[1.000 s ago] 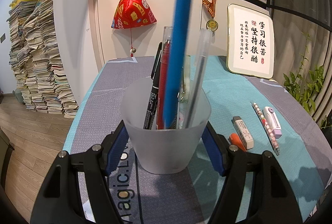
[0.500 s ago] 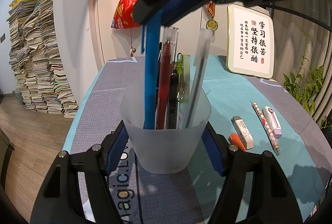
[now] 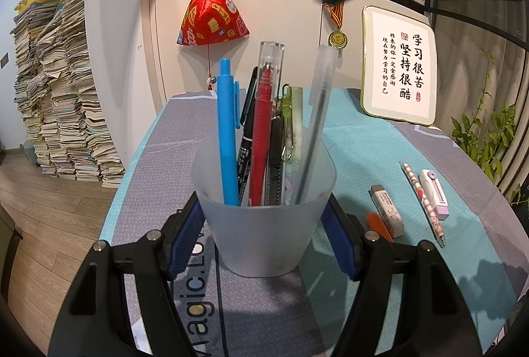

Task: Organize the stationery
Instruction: 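Lift the blue pen with the right gripper and drop it into the cup, then move the right gripper to the checkered pencil and grasp it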

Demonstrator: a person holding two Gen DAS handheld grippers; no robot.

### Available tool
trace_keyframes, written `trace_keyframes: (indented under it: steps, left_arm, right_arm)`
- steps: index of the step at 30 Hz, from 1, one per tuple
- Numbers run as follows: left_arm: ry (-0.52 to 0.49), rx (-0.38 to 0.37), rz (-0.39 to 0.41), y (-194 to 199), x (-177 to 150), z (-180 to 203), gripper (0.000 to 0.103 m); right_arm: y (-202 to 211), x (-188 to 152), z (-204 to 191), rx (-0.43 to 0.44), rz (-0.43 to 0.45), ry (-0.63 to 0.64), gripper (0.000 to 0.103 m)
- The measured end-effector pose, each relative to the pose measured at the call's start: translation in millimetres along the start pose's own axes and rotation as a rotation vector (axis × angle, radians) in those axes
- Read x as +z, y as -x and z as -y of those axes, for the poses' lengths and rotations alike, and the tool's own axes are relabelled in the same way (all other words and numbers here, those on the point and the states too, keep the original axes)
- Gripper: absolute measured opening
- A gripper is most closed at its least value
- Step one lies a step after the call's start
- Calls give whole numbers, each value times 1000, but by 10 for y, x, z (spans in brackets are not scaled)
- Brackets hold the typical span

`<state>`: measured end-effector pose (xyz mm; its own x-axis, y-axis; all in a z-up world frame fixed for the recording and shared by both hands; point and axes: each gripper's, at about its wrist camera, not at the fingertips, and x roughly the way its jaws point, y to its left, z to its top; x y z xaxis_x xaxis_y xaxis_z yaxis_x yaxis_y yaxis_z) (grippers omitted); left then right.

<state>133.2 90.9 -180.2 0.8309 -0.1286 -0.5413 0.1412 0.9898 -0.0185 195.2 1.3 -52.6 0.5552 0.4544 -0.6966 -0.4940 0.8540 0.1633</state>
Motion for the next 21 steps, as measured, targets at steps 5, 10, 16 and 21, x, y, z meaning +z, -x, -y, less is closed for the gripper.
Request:
trace_keyframes:
  steps: [5,10,16,21]
  left_arm:
    - [0,0,0,0,1,0,69]
    - [-2,0,3,-1,5,-2,69]
    - [1,-1,1,-7,5,1,70]
    - [5,-2,-5,-20,-3,11,71]
  right_arm:
    - [165,-119,510,-88,0,-115,14]
    - [18,-474,1171,-235,-97,-267,14]
    - [-376,-854,1660,-274,-258,-391,15]
    - [-532,-902,1732,-276,-292,-402,42]
